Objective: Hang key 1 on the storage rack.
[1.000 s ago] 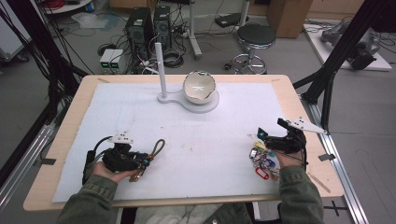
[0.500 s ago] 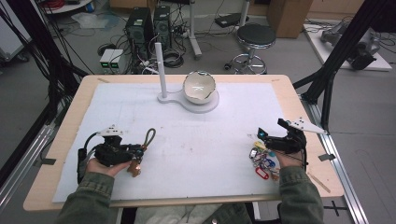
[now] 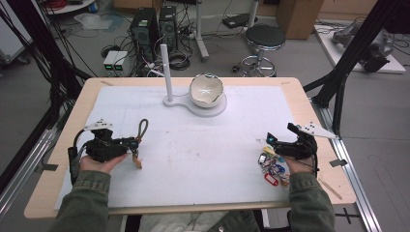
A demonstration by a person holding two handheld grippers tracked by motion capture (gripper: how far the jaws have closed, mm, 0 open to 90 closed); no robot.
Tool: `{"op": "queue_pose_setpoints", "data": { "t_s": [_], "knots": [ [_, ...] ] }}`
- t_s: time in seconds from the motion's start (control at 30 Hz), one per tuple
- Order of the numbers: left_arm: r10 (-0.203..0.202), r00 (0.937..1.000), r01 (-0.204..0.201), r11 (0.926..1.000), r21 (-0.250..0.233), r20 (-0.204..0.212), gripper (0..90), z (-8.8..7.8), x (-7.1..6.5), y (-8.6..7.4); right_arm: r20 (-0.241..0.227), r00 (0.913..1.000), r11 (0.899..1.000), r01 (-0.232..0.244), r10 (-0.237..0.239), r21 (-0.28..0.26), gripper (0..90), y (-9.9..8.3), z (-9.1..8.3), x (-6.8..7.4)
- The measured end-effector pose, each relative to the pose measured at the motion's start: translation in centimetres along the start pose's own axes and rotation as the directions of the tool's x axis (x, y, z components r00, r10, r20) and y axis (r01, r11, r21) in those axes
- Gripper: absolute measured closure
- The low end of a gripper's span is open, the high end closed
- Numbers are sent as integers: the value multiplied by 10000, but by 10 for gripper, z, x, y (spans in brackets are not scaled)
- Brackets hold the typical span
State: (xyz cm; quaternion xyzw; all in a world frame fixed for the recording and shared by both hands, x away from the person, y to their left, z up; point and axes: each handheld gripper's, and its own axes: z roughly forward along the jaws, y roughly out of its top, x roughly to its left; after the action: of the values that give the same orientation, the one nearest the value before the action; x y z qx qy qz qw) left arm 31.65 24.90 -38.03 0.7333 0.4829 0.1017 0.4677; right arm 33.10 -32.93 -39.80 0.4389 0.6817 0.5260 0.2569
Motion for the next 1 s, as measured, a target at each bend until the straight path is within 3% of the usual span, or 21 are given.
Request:
{"op": "queue_pose_setpoints", "data": {
  "t_s": [0.4,0.47,0.67,1.0],
  "knots": [
    [-688,9975,682,9969,-404,-131,704,-2,17,31,-45,10000,10000,-11,11,2,8,0,1,-1],
    [-680,9972,667,9968,-437,-298,704,0,18,36,-56,10000,10000,-11,11,18,8,0,1,0],
    [-856,9960,839,9946,-613,-254,704,2,23,49,-42,10000,10000,-37,37,-19,8,0,0,-2],
    [-774,9963,752,9956,-552,-385,707,10,22,72,-58,10000,10000,-24,24,-5,8,0,0,-1]
  ]
}}
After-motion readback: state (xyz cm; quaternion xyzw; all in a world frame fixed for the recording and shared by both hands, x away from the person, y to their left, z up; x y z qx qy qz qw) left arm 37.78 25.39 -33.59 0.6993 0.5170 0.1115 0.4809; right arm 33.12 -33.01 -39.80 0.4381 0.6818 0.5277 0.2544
